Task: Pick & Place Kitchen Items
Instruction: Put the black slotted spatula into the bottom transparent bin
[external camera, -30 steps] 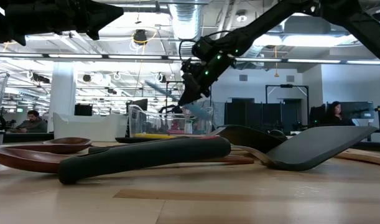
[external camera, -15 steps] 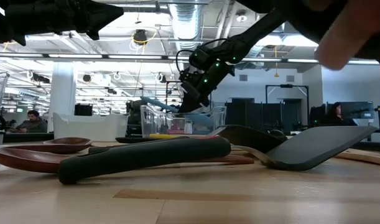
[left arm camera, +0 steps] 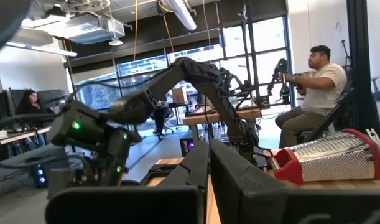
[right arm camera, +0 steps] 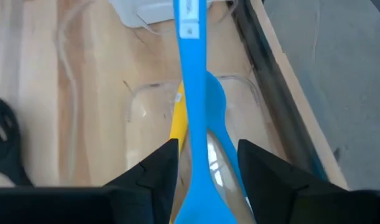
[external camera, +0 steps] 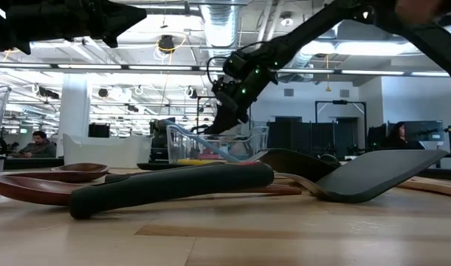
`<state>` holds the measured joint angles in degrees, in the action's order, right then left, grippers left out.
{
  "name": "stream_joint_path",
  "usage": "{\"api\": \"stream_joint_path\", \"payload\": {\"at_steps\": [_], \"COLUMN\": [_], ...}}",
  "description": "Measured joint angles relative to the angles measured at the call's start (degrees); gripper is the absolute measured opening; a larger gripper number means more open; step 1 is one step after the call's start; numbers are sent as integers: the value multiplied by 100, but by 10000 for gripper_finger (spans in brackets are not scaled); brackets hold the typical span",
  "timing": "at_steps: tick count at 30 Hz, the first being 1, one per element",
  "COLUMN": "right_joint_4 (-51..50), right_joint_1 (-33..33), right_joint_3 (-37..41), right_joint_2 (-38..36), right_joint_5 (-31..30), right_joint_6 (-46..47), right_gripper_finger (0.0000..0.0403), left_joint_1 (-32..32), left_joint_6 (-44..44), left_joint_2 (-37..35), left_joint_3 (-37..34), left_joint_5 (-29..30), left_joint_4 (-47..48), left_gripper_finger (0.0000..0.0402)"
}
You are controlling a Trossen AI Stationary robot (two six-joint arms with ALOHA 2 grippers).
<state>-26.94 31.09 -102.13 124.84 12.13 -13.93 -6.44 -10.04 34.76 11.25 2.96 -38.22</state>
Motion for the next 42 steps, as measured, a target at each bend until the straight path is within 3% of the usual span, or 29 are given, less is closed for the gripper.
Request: {"api": "stream_joint_path", "payload": {"at_steps": [9, 18, 30, 42], "right_joint_4": [-1756, -3445, -4002, -4207], "right_joint_1": [-108, -306, -594, -969], "right_joint_3": [-1299, -2111, -2111, -2111], "right_joint_2": [-4, -4, -163, -1489], "right_joint_5": [-3, -18, -168, -173], "right_joint_6": [-225, -662, -1048, -1020], "right_gripper_finger": [116, 8, 1, 1], "left_joint_1": [-1, -1, -1, 1], "left_joint_6": [0, 0, 184, 304], "left_joint_2": [0, 0, 0, 22], "left_joint_3": [0, 0, 0, -138], "left_joint_5": [0, 0, 0, -2], "left_joint_4": [0, 0, 13, 28], "left_gripper_finger": [4, 4, 4, 4]}}
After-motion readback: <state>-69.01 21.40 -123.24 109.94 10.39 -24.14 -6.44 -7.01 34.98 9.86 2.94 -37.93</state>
